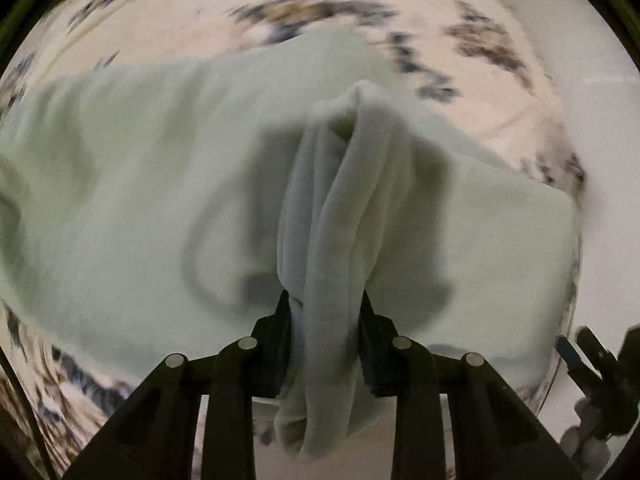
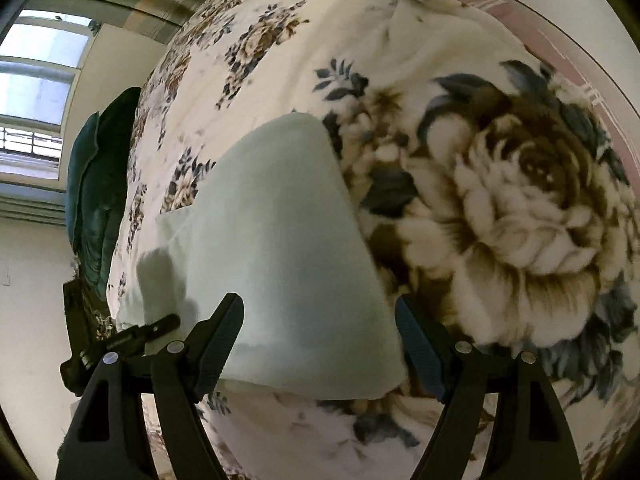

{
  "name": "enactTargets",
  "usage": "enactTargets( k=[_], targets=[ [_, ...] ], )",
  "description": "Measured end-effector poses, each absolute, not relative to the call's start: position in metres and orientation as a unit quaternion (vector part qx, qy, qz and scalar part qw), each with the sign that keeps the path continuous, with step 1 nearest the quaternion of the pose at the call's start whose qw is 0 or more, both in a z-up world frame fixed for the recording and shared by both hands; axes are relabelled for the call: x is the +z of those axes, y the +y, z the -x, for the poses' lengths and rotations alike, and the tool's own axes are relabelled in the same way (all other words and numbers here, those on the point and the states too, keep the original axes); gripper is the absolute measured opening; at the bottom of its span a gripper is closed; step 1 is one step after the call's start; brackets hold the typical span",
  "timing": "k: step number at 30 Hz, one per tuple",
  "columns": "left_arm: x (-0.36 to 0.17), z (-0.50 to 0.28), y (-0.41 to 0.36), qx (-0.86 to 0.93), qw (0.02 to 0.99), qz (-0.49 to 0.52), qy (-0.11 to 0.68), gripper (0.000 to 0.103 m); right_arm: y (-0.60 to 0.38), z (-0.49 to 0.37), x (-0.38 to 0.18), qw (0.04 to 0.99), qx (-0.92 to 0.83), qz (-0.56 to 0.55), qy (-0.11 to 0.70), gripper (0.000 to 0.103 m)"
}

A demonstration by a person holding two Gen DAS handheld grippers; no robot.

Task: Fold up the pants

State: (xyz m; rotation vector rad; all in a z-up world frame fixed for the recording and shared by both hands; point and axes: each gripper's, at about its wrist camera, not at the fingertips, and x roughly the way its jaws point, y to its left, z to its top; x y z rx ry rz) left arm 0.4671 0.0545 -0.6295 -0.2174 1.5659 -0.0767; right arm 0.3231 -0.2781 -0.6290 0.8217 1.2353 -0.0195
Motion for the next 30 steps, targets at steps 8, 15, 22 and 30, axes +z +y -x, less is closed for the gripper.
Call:
enactTargets(
  k=[8, 15, 22, 30],
  targets=[
    [-0.632, -0.459, 0.064, -0.056, 0.690, 0.108, 0.714, 0.038, -0.261, -0.345, -0.659, 0.700, 0.036, -0.361, 0.615, 0.081],
    [-0.650, -0.416, 0.069, -0.067, 0.673, 0.039, 0.735, 0.066, -0.228, -0.334, -0.688, 0.661, 0.062, -0.261, 0.701, 0.081],
    [-0.641, -0.420, 0.071, -0.059, 0.671, 0.060, 0.736, 0.066, -0.236, -0.330, -0.693, 0.652, 0.043, -0.276, 0.705, 0.084],
    [-0.604, -0.475, 0.093, -0.057, 0.708, 0.158, 0.686, 0.065, -0.261, -0.343, -0.636, 0.696, 0.036, -0.316, 0.644, 0.084]
  ],
)
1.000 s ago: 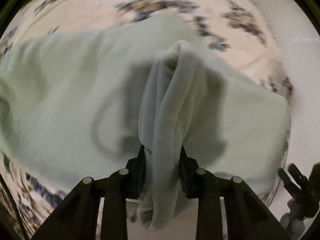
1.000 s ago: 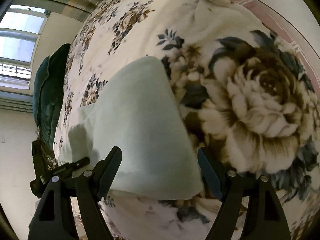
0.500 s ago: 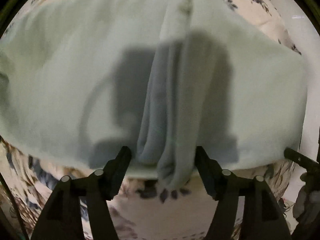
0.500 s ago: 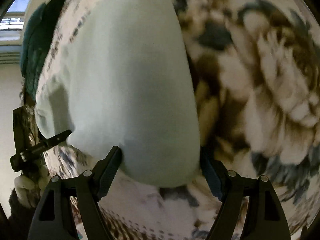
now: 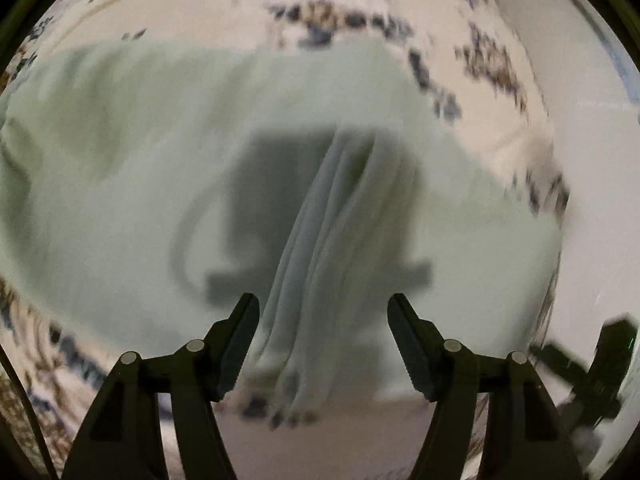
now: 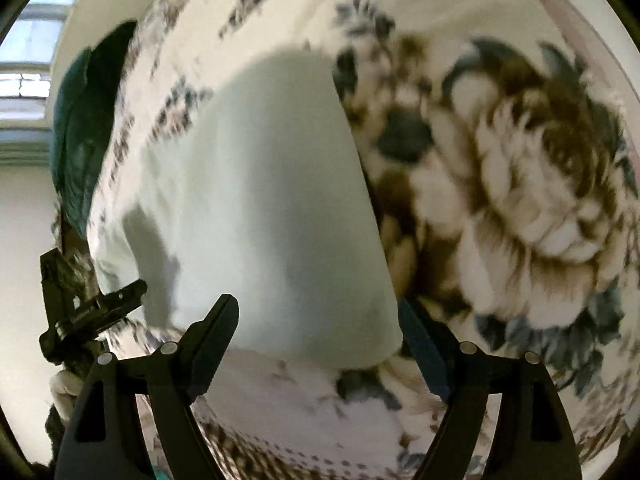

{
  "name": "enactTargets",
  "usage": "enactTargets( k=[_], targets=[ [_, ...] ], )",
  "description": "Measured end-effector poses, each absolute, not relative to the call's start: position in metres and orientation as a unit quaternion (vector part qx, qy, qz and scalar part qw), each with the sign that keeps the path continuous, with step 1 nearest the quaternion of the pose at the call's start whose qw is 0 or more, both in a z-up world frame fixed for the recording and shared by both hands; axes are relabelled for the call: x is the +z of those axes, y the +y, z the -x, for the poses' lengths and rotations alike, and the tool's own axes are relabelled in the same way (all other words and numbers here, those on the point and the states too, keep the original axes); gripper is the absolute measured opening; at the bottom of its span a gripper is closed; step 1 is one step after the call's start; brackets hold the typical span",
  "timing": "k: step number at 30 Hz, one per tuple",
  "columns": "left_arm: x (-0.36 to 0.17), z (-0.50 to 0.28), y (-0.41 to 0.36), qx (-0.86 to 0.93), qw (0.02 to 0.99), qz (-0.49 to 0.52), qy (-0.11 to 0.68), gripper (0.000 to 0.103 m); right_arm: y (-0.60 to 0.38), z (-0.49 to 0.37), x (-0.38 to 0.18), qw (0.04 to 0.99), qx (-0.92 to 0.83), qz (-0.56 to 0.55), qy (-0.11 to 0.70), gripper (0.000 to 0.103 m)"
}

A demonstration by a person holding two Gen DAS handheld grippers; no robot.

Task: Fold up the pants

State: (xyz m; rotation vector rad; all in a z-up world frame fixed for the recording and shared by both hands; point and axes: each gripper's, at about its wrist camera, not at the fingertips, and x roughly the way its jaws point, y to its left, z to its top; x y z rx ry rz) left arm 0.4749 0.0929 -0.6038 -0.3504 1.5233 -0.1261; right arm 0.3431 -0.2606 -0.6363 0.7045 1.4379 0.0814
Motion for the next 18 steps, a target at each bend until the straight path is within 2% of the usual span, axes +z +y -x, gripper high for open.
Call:
enactTargets(
  k=[4, 5, 6, 8, 10, 11, 13, 16, 18],
  targets=[
    [-0.629, -0.516, 0.081, -0.053, 0.713, 0.185, 0.675, 0.064, -0.267, -0.370, -0.637, 0.708, 0.027, -0.318, 0.630, 0.084],
    [-0.633, -0.524, 0.077, -0.055, 0.715, 0.176, 0.674, 0.054, -0.269, -0.378, -0.641, 0.709, 0.025, -0.321, 0.627, 0.084],
    [-0.638, -0.531, 0.070, -0.070, 0.718, 0.163, 0.673, 0.033, -0.267, -0.387, -0.646, 0.709, 0.026, -0.325, 0.626, 0.084],
    [-0.642, -0.535, 0.072, -0.071, 0.721, 0.142, 0.674, 0.029, -0.264, -0.399, -0.656, 0.707, 0.023, -0.323, 0.629, 0.084],
    [-0.651, -0.537, 0.080, -0.072, 0.717, 0.150, 0.677, 0.030, -0.262, -0.410, -0.667, 0.708, 0.002, -0.296, 0.641, 0.084],
    [-0.658, -0.536, 0.083, -0.072, 0.714, 0.160, 0.678, 0.034, -0.258, -0.411, -0.674, 0.705, -0.003, -0.293, 0.646, 0.084],
    [-0.665, -0.532, 0.095, -0.080, 0.703, 0.196, 0.680, 0.036, -0.261, -0.413, -0.685, 0.691, 0.002, -0.315, 0.651, 0.084],
    [-0.642, -0.524, 0.103, -0.068, 0.702, 0.213, 0.676, 0.046, -0.264, -0.412, -0.686, 0.682, -0.003, -0.326, 0.655, 0.084],
    [-0.616, -0.510, 0.114, -0.053, 0.724, 0.221, 0.652, 0.046, -0.262, -0.410, -0.667, 0.694, -0.016, -0.311, 0.649, 0.084]
  ],
)
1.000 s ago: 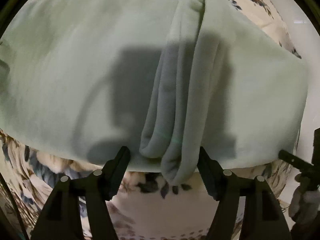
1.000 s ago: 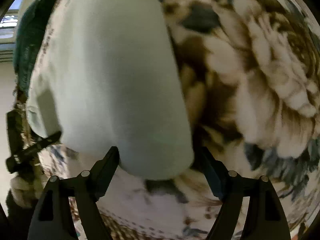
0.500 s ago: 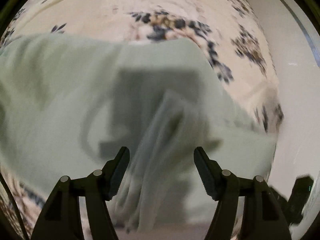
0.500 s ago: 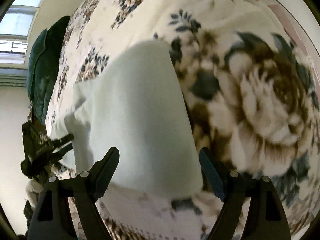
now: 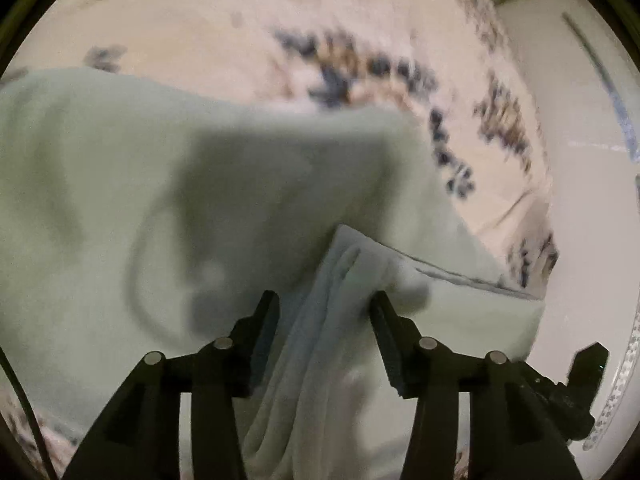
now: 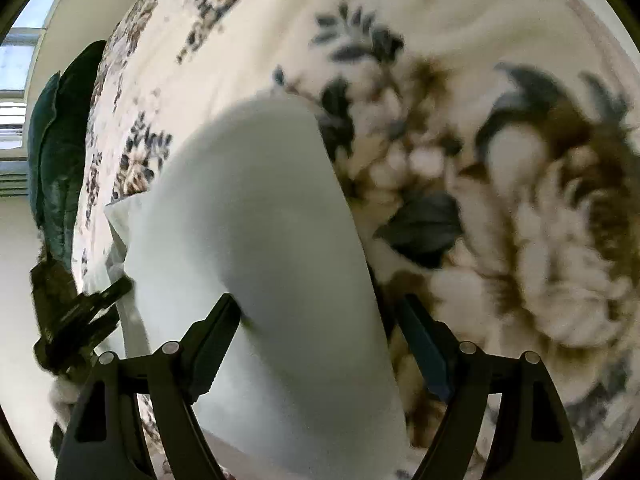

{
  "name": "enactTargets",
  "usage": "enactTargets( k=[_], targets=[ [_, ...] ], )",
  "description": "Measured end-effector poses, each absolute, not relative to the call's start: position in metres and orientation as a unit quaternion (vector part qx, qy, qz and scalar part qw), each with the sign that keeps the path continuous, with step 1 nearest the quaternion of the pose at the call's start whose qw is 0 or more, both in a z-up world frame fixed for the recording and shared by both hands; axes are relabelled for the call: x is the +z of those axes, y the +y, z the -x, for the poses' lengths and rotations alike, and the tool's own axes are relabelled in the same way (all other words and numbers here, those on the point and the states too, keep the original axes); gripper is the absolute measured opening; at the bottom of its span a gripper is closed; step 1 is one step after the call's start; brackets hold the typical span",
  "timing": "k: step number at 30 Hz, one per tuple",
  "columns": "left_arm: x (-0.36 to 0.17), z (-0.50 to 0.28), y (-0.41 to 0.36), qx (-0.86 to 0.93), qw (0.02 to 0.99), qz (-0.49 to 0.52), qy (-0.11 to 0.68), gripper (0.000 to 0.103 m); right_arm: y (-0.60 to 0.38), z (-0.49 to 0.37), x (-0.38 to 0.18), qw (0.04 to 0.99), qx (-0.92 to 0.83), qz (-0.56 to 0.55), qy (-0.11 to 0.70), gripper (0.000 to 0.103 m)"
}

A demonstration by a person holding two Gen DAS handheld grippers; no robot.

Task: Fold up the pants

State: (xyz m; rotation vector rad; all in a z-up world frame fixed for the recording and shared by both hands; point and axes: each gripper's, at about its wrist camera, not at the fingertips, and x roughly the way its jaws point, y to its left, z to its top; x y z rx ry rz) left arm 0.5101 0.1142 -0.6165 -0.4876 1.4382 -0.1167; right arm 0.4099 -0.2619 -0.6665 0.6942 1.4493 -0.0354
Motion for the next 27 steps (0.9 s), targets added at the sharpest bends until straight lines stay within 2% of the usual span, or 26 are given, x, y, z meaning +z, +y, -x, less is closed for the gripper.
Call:
enactTargets(
  k=[1, 3, 4, 5, 6, 7, 8, 10, 12, 13, 14, 15, 17, 19, 26, 27],
  targets=[
    [-0.603, -0.502, 0.124, -0.040, 0.737, 0.228, 0.635, 0.047, -0.258, -0.409, -0.650, 0.709, -0.018, -0.295, 0.640, 0.084],
    [-0.583, -0.494, 0.146, -0.019, 0.759, 0.249, 0.601, 0.071, -0.242, -0.413, -0.609, 0.746, -0.015, -0.262, 0.612, 0.083],
    [-0.580, -0.497, 0.156, -0.015, 0.762, 0.267, 0.590, 0.073, -0.231, -0.418, -0.590, 0.764, -0.001, -0.256, 0.592, 0.082],
    [-0.583, -0.504, 0.164, -0.020, 0.757, 0.286, 0.587, 0.074, -0.219, -0.426, -0.577, 0.774, 0.021, -0.257, 0.578, 0.072],
    [-0.590, -0.515, 0.168, -0.024, 0.749, 0.299, 0.591, 0.074, -0.201, -0.441, -0.569, 0.777, 0.054, -0.255, 0.573, 0.056],
    [-0.600, -0.528, 0.170, -0.030, 0.739, 0.305, 0.600, 0.074, -0.179, -0.462, -0.571, 0.766, 0.092, -0.260, 0.580, 0.047],
    [-0.609, -0.541, 0.170, -0.033, 0.732, 0.302, 0.609, 0.074, -0.164, -0.477, -0.576, 0.756, 0.115, -0.271, 0.585, 0.033],
    [-0.634, -0.568, 0.166, -0.017, 0.725, 0.275, 0.631, 0.074, -0.125, -0.518, -0.602, 0.720, 0.171, -0.304, 0.600, 0.029],
    [-0.653, -0.580, 0.170, 0.005, 0.718, 0.251, 0.649, 0.073, -0.079, -0.561, -0.645, 0.681, 0.201, -0.311, 0.632, 0.018],
    [-0.661, -0.583, 0.173, 0.017, 0.713, 0.241, 0.658, 0.071, -0.059, -0.580, -0.669, 0.659, 0.209, -0.313, 0.651, 0.014],
    [-0.664, -0.583, 0.177, 0.027, 0.711, 0.242, 0.659, 0.063, -0.048, -0.586, -0.682, 0.653, 0.209, -0.308, 0.660, 0.012],
    [-0.664, -0.581, 0.182, 0.029, 0.711, 0.253, 0.655, 0.060, -0.035, -0.594, -0.696, 0.653, 0.202, -0.285, 0.672, 0.002],
    [-0.665, -0.578, 0.193, 0.031, 0.712, 0.277, 0.644, 0.056, -0.031, -0.604, -0.713, 0.674, 0.161, -0.244, 0.679, 0.000],
    [-0.670, -0.576, 0.204, 0.021, 0.706, 0.305, 0.639, 0.051, -0.041, -0.608, -0.728, 0.667, 0.134, -0.286, 0.674, 0.000],
    [-0.646, -0.569, 0.198, -0.005, 0.720, 0.283, 0.634, 0.051, -0.029, -0.613, -0.729, 0.667, 0.133, -0.270, 0.682, 0.000],
    [-0.635, -0.563, 0.198, -0.003, 0.735, 0.271, 0.621, 0.056, -0.025, -0.613, -0.720, 0.664, 0.146, -0.263, 0.685, 0.014]
  ],
)
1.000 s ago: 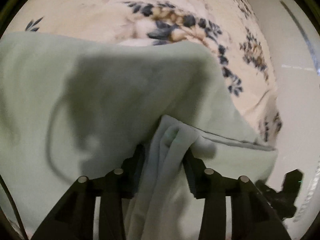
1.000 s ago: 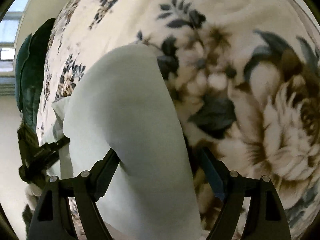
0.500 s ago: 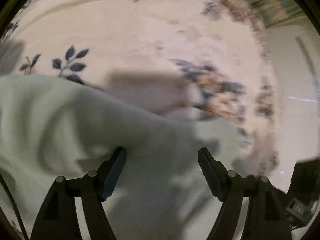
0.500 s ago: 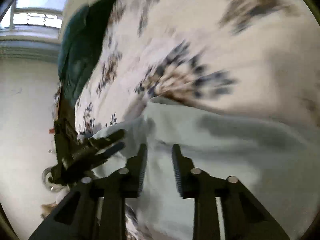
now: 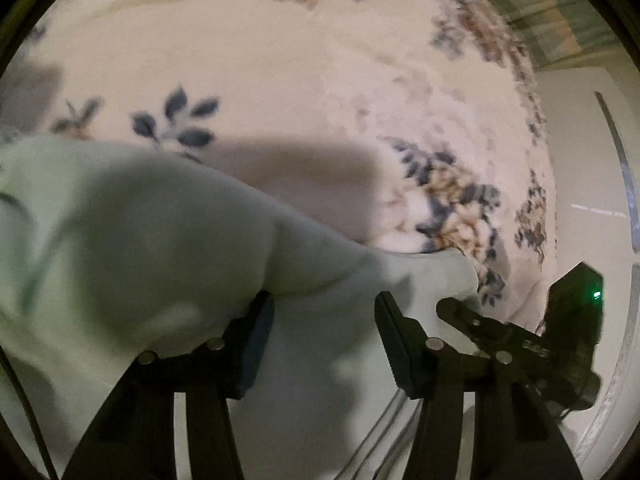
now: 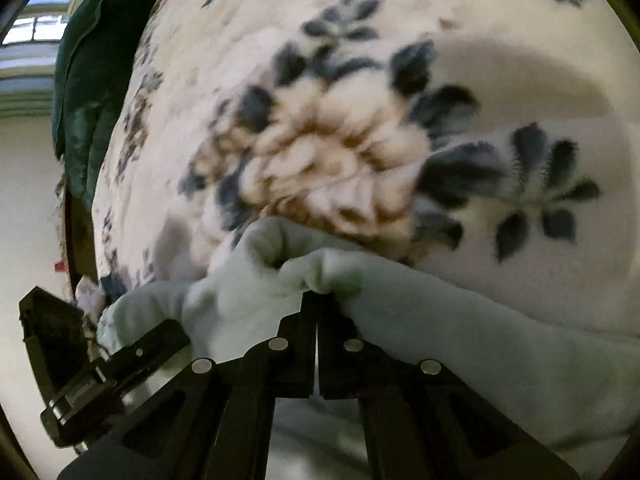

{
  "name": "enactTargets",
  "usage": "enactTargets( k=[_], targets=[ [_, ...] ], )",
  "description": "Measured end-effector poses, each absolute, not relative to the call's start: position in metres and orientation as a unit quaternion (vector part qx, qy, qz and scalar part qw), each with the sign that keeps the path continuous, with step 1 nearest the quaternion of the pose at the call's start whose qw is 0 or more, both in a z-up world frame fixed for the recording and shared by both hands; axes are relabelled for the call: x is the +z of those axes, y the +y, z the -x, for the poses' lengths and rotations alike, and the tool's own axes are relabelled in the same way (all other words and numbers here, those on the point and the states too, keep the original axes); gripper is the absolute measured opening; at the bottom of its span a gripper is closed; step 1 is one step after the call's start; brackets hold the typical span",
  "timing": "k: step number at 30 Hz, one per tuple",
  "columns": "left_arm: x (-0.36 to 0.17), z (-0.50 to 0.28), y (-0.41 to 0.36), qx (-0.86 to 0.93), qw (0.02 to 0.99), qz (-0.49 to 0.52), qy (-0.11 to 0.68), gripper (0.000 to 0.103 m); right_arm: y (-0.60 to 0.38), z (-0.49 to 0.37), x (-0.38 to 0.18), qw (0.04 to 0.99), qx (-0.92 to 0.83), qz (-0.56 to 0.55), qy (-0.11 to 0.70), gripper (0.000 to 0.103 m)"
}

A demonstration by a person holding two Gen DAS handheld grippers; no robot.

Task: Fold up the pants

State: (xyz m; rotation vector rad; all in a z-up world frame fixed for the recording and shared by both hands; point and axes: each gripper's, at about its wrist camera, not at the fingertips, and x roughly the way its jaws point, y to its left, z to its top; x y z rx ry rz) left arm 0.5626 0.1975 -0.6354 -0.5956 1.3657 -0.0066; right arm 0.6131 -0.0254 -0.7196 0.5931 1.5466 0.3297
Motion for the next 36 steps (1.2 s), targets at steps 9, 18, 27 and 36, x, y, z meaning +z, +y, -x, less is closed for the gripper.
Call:
enactTargets(
  k=[9, 18, 27, 36],
  targets=[
    [-0.555, -0.430, 0.243, 0.069, 0.818, 0.273, 0.502, 0.103, -0.036, -0.510, -0.601, 0.764, 0.165, -0.141, 0.608, 0.093],
    [-0.658, -0.386, 0.347, 0.142, 0.685, 0.516, 0.494, 0.101, -0.050, -0.430, -0.628, 0.745, 0.097, -0.168, 0.638, 0.093],
    [-0.666, -0.420, 0.351, 0.148, 0.714, 0.489, 0.478, 0.051, -0.058, -0.416, -0.644, 0.739, 0.087, -0.179, 0.644, 0.093],
    [-0.572, -0.415, 0.293, 0.087, 0.810, 0.399, 0.420, 0.026, -0.089, -0.411, -0.635, 0.745, 0.074, -0.200, 0.632, 0.093]
  ],
)
